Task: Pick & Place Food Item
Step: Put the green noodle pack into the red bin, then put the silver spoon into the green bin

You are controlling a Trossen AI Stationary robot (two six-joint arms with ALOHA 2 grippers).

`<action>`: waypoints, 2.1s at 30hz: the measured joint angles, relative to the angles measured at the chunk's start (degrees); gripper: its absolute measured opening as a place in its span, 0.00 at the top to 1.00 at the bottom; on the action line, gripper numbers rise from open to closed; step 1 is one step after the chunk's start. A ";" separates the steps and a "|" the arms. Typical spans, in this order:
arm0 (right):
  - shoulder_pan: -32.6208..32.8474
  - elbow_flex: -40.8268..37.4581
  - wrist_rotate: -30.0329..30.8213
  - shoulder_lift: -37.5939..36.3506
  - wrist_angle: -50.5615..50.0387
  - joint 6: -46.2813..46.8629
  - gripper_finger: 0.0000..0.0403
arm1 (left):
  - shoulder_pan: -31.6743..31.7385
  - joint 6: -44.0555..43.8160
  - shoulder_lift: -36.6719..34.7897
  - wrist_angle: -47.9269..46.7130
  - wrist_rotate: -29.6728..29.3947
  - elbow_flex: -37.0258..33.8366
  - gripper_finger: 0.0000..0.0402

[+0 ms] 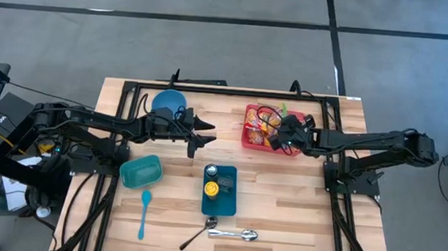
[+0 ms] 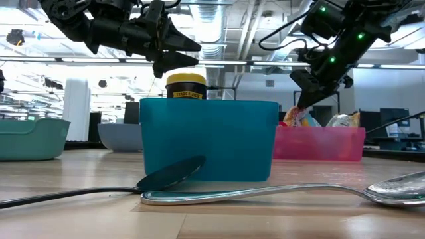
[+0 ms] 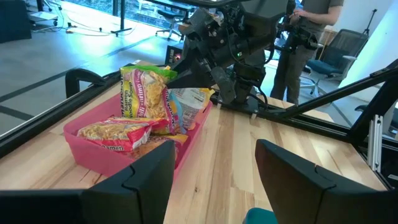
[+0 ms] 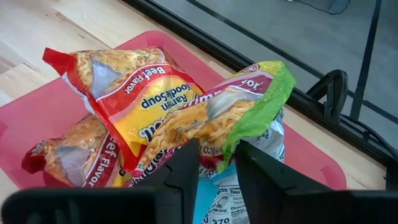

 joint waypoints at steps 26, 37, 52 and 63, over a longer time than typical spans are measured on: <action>0.05 7.82 0.01 -0.04 -6.50 -4.63 0.60 | 0.00 -0.01 0.00 0.00 0.01 0.00 0.46; 2.25 11.30 0.01 -0.06 -12.72 -4.46 0.64 | -0.01 0.00 -0.01 0.00 0.02 0.00 0.46; 12.61 12.59 -14.34 -0.06 -12.50 3.17 0.89 | -0.01 0.00 -0.01 0.00 0.02 0.00 0.46; 22.32 12.59 -32.12 -0.06 -12.48 12.76 0.96 | -0.02 0.00 -0.01 0.00 0.02 0.00 0.46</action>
